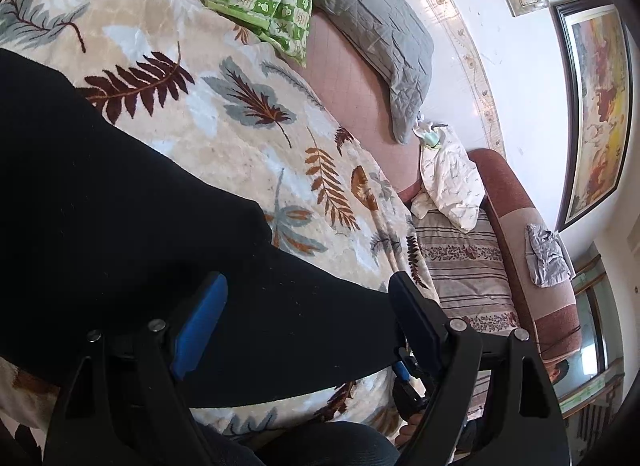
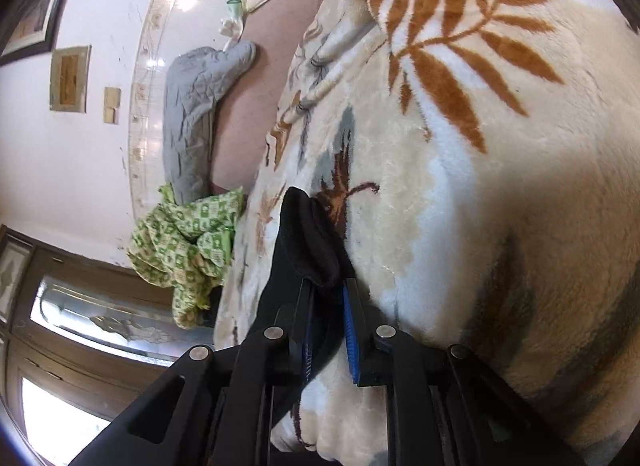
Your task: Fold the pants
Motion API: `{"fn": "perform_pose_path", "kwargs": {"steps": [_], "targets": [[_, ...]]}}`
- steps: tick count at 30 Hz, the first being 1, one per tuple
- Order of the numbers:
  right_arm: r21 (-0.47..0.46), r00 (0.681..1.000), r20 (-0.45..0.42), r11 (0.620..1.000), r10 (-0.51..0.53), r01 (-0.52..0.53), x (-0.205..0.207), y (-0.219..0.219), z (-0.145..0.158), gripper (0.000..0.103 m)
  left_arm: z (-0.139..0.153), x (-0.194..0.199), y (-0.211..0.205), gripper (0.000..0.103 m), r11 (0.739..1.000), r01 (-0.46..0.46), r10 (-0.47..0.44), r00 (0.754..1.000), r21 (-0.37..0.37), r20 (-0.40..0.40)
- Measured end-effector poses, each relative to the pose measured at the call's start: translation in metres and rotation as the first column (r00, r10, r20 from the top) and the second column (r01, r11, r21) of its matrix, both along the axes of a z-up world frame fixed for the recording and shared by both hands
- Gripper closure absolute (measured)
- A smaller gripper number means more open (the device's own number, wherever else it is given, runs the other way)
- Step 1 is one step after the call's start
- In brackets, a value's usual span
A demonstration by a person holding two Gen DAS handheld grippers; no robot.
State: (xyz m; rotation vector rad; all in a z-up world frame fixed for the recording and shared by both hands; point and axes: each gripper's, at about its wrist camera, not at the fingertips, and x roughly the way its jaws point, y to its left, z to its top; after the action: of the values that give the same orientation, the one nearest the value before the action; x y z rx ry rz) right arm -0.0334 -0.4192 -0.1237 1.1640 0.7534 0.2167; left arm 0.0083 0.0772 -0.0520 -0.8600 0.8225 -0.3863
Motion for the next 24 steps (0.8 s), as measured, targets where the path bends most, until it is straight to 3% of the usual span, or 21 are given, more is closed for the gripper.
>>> {"fn": "perform_pose_path", "kwargs": {"steps": [10, 14, 19, 21, 24], "targets": [[-0.088, 1.000, 0.021, 0.996, -0.006, 0.007, -0.006, 0.006, 0.001, 0.095, 0.003, -0.004, 0.009, 0.020, 0.999, -0.035, 0.035, 0.999, -0.010, 0.002], [-0.106, 1.000, 0.022, 0.994, -0.012, 0.015, -0.007, 0.008, 0.002, 0.096, 0.012, -0.010, 0.022, 0.020, 0.995, -0.094, 0.094, 0.996, 0.041, 0.005], [-0.144, 1.000, 0.012, 0.989, 0.023, -0.021, -0.003, 0.010, 0.006, 0.096, 0.026, -0.027, 0.052, 0.020, 0.954, -0.248, 0.247, 0.969, 0.168, 0.026], [-0.194, 0.999, 0.025, 0.980, 0.047, -0.041, -0.003, 0.013, 0.011, 0.095, 0.026, -0.033, 0.064, 0.020, 0.937, -0.294, 0.293, 0.956, 0.188, 0.035], [-0.301, 0.994, 0.067, 0.952, 0.080, -0.057, -0.005, 0.022, 0.026, 0.095, 0.014, -0.035, 0.073, 0.020, 0.933, -0.319, 0.319, 0.947, 0.168, 0.027]]}}
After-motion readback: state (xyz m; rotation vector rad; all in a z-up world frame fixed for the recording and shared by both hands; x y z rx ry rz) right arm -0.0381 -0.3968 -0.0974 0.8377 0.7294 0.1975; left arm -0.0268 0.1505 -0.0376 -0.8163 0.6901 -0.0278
